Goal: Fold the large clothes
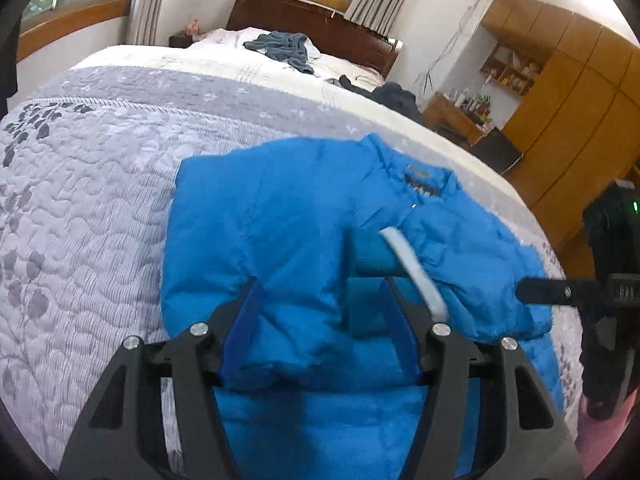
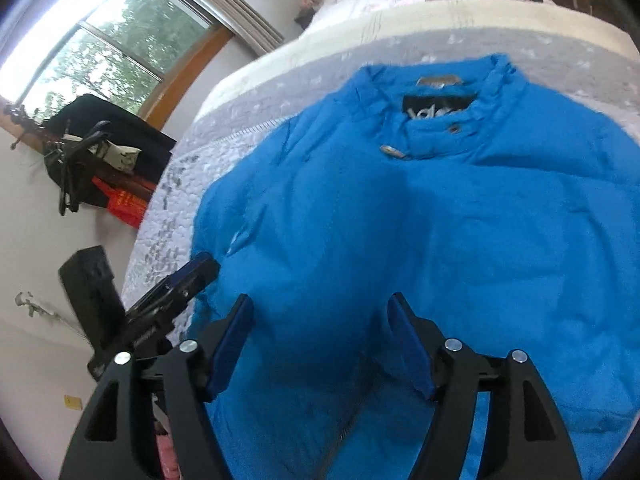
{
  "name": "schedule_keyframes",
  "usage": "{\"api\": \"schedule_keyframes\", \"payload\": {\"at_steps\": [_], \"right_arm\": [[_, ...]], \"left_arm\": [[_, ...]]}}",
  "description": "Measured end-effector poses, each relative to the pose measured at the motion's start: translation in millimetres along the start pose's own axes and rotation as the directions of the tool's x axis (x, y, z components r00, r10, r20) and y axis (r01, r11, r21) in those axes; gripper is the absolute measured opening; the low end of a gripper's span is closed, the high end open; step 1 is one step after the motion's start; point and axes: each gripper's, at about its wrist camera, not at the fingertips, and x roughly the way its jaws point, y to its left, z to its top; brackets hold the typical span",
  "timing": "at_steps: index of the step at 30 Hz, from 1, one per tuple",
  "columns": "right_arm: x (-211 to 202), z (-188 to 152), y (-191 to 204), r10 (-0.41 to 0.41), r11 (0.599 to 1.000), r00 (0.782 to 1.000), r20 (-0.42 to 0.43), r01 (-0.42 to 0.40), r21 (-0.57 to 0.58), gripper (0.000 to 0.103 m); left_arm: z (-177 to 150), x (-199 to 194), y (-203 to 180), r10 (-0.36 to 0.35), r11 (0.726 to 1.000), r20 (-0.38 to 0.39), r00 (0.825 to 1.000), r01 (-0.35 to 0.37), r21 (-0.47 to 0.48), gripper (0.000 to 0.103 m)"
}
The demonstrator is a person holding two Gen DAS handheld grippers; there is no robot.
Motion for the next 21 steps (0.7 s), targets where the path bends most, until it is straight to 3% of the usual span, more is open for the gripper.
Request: {"api": "schedule_keyframes", "payload": {"at_steps": [3, 5, 8, 14, 21], "right_arm": [[21, 4, -3, -0.028, 1.0, 0.999, -0.03, 0.028, 0.011, 0.052], [26, 1, -5, -0.053, 0.998, 0.998, -0.032, 0.053, 0.014, 0.031], [12, -3, -8, -0.034, 0.999, 0.999, -0.014, 0.034, 0.025, 0.016], [-37, -7, -22, -0.042, 0.999, 0.997, 0.071, 0.04, 0.03, 0.015], [-28, -10, -63, -0.11, 0.987, 0.993, 0.045, 0.104, 0.126, 0.017]], "left_arm": [[1, 0, 3, -0.016, 1.0, 0.003, 1.0, 0.016, -0.001, 0.06], [3, -5, 5, -0.033, 0.999, 0.005, 0.999, 0.033, -0.013, 0.06], [5, -15, 7, -0.037, 0.999, 0.023, 0.999, 0.037, -0.025, 0.06], [11, -34, -18, -0.08, 0.997, 0.051, 0.995, 0.079, 0.019, 0.06], [9, 11, -25, -0.071, 0.997, -0.034, 0.997, 0.073, 0.032, 0.06]]}}
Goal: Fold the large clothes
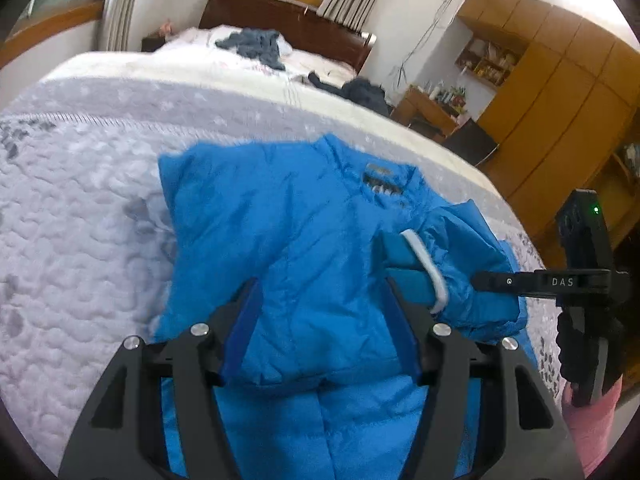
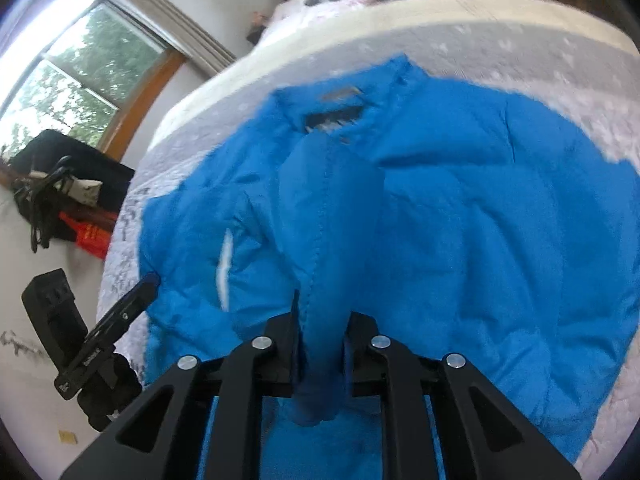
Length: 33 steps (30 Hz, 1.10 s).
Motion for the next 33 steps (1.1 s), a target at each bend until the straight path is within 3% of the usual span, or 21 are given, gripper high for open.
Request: {"api": "schedule_keyframes", "payload": {"at_steps": [5, 7, 9, 10, 12, 17, 21, 22, 24, 27, 29, 33], "right_arm": [[7, 0, -2, -0.044, 0.999, 0.999, -0.002, 0.044, -0.012, 0.031], [-5, -1, 11, -0.117, 0.992, 0.992, 0.047, 0.119, -0.049, 0.034], [-26, -5, 30, -0.203, 0.969, 0.968, 0.145, 0.22, -0.111, 0.039], [-32, -7, 39, -0.225, 0.959, 0.958, 0.18, 0.25, -0.136, 0.047], [-37, -11, 60, -0.24, 0.939, 0.947, 0.215, 0.282, -0.194, 0.049], [3, -17, 111, -0.242, 0.899, 0.961, 0.132, 0.273, -0.343, 0.059], [48, -16, 126, -0.328, 0.86, 0.94, 0.096, 0.339, -0.381, 0.067], [59, -15, 127, -0.365, 0.84, 0.925, 0.106, 0.376, -0.39, 0.069], [66, -16, 130, -0.406, 0.813, 0.905, 0.13, 0.422, -0.401, 0.068], [67, -16, 123, -0.434, 0.794, 0.888, 0.152, 0.457, -0.4, 0.046], [56, -15, 114, -0.403, 0.82, 0.903, 0.149, 0.429, -0.379, 0.033], [13, -13, 95, -0.266, 0.902, 0.95, 0.163, 0.305, -0.304, 0.03]], "left_arm": [[-4, 5, 8, -0.012, 1.0, -0.004, 1.0, 0.012, 0.006, 0.059], [-3, 0, 10, -0.016, 1.0, 0.0, 1.0, 0.016, -0.005, 0.059], [-3, -10, 7, -0.003, 1.0, 0.017, 1.0, 0.003, -0.001, 0.06], [-2, -14, 5, 0.008, 1.0, 0.028, 1.0, -0.008, 0.007, 0.061], [-1, -21, 0, 0.042, 0.999, 0.049, 0.998, -0.043, 0.028, 0.063], [-3, -18, 2, 0.053, 0.998, 0.033, 0.998, -0.054, 0.021, 0.065], [-6, -10, 8, 0.049, 0.999, 0.017, 0.999, -0.049, 0.022, 0.065], [-6, -9, 9, 0.046, 0.999, 0.016, 0.999, -0.046, 0.022, 0.065], [-7, -8, 11, 0.037, 0.999, 0.013, 0.999, -0.037, 0.014, 0.065], [-7, -6, 11, 0.039, 0.999, 0.01, 0.999, -0.039, 0.019, 0.065], [-8, -6, 11, 0.039, 0.999, 0.01, 0.999, -0.039, 0.022, 0.065], [-10, -5, 11, 0.044, 0.999, 0.01, 0.999, -0.045, 0.02, 0.065]]}}
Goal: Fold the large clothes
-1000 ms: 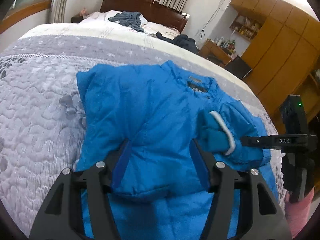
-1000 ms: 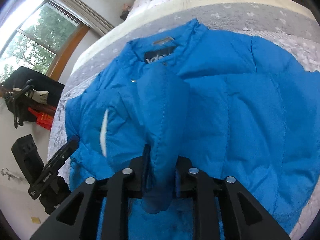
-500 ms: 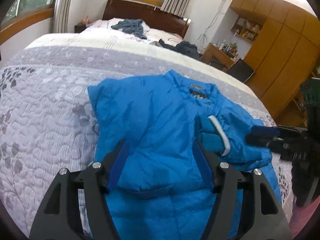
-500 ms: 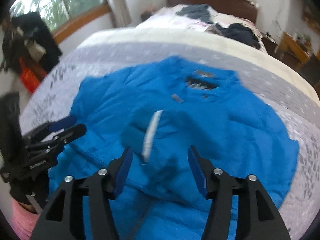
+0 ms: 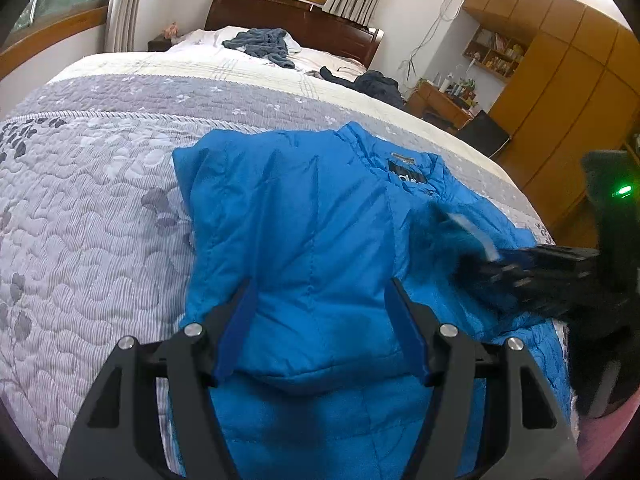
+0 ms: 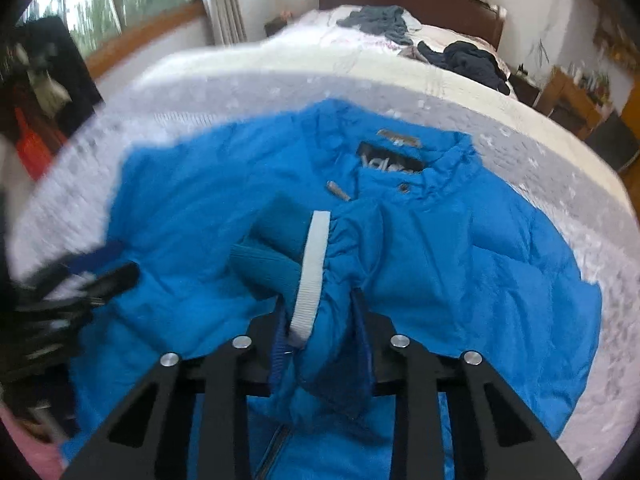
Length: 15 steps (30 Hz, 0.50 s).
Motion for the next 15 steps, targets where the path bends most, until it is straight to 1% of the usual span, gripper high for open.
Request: {"api": "schedule_keyframes", "payload": {"at_steps": [2, 4, 6, 8, 10, 12, 13, 15], "right_arm": [[-19, -2, -17, 0.052, 0.997, 0.998, 0.032, -0.053, 0.048, 0.03], [-42, -6, -47, 0.096, 0.988, 0.993, 0.074, -0.104, 0.118, 0.03], [-55, -11, -70, 0.11, 0.978, 0.989, 0.098, -0.125, 0.168, 0.03], [-67, -22, -104, 0.113, 0.96, 0.986, 0.12, -0.14, 0.243, 0.029], [-71, -33, -130, 0.098, 0.946, 0.988, 0.121, -0.13, 0.295, 0.029], [-70, -45, -156, 0.054, 0.933, 0.993, 0.102, -0.087, 0.35, 0.029], [-69, -51, -166, 0.034, 0.928, 0.995, 0.091, -0.065, 0.366, 0.031], [-67, -61, -185, 0.003, 0.914, 0.998, 0.065, -0.029, 0.405, 0.031]], "left_arm": [[-1, 1, 1, 0.004, 1.0, 0.0, 1.0, -0.004, -0.001, 0.065], [-1, 1, 1, 0.009, 1.0, 0.001, 1.0, -0.009, 0.002, 0.065], [-3, 1, 0, 0.013, 1.0, 0.003, 1.0, -0.013, 0.004, 0.065], [-3, 1, -1, 0.018, 1.0, 0.004, 1.0, -0.018, 0.007, 0.065], [-3, 2, -2, 0.024, 1.0, 0.006, 1.0, -0.024, 0.011, 0.065], [-4, 2, -2, 0.032, 0.999, 0.008, 0.999, -0.032, 0.014, 0.065], [-5, 1, -3, 0.035, 0.999, 0.009, 0.999, -0.035, 0.015, 0.065], [-5, 1, -4, 0.039, 0.999, 0.011, 0.999, -0.039, 0.018, 0.065]]}}
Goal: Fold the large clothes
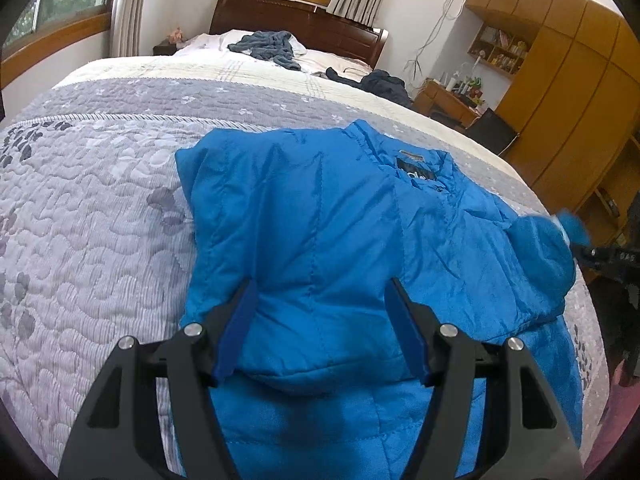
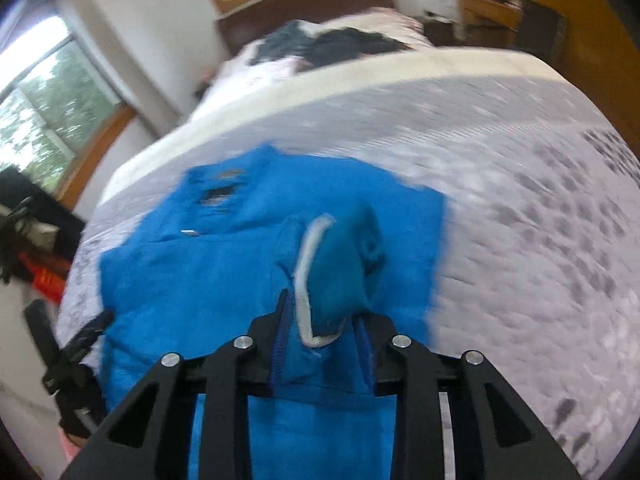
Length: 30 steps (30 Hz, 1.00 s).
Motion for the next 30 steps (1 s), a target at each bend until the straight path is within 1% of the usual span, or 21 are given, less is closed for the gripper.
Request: {"api": "schedule_keyframes", "payload": {"at_steps": [1, 3, 4, 5, 7, 9, 12, 14, 16, 19, 22, 26, 28, 30], "right_arm": [[0, -1, -13, -0.009, 1.0, 1.0, -0.003, 0.009, 0.025, 0.032], [-6, -4, -29, -0.033, 0.999, 0.999, 0.019, 0.032, 0.043, 0.032], [-12, -6, -35, -0.049, 0.998, 0.998, 0.046, 0.047, 0.044, 0.032], [-18, -6, -37, -0.046, 0.998, 0.997, 0.068, 0.043, 0.042, 0.032], [-27, -6, -35, -0.008, 1.0, 0.994, 0.106, 0.006, 0.023, 0.033], [-29, -5, -21, 0.033, 0.999, 0.992, 0.119, -0.029, -0.034, 0.034], [-17, -5, -5, 0.077, 0.994, 0.993, 0.089, -0.069, -0.09, 0.034], [-4, -4, 1, 0.073, 0.993, 0.995, 0.064, -0.066, -0.101, 0.034], [12, -6, 0, 0.057, 0.995, 0.998, 0.037, -0.053, -0.089, 0.034], [32, -9, -7, 0.057, 0.996, 0.998, -0.006, -0.057, -0.066, 0.034], [47, -13, -12, 0.065, 0.996, 0.998, -0.019, -0.066, -0.06, 0.034], [48, -12, -15, 0.083, 0.996, 0.996, -0.022, -0.084, -0.041, 0.035], [36, -15, -14, 0.098, 0.994, 0.995, -0.002, -0.098, -0.052, 0.035], [15, -22, -13, 0.137, 0.988, 0.99, 0.023, -0.135, -0.075, 0.04]], "left_arm": [[0, -1, -1, 0.004, 1.0, -0.001, 1.0, -0.004, 0.0, 0.065], [1, -7, -3, 0.021, 1.0, -0.001, 1.0, -0.021, -0.01, 0.065], [2, -11, -4, 0.027, 1.0, 0.006, 1.0, -0.027, -0.012, 0.065], [3, -16, -7, 0.035, 0.999, 0.019, 0.999, -0.034, -0.009, 0.065], [6, -26, -17, 0.042, 0.999, 0.053, 0.998, -0.043, 0.02, 0.066], [6, -31, -28, 0.041, 0.998, 0.068, 0.997, -0.045, 0.048, 0.067], [2, -25, -38, 0.026, 0.997, 0.049, 0.998, -0.029, 0.07, 0.067], [-2, -15, -36, 0.05, 0.997, 0.021, 0.999, -0.051, 0.064, 0.067], [-4, -7, -27, 0.065, 0.997, 0.001, 0.998, -0.065, 0.045, 0.067], [-4, -2, -14, 0.058, 0.998, -0.008, 0.998, -0.058, 0.024, 0.066], [-4, 0, -10, 0.045, 0.999, -0.011, 0.999, -0.045, 0.012, 0.066], [-5, 0, -15, 0.072, 0.997, -0.014, 0.997, -0.072, 0.032, 0.066], [-6, -11, -17, 0.084, 0.996, -0.021, 0.996, -0.084, 0.03, 0.066], [-9, -26, -17, 0.074, 0.997, -0.013, 0.997, -0.074, 0.026, 0.067]]}}
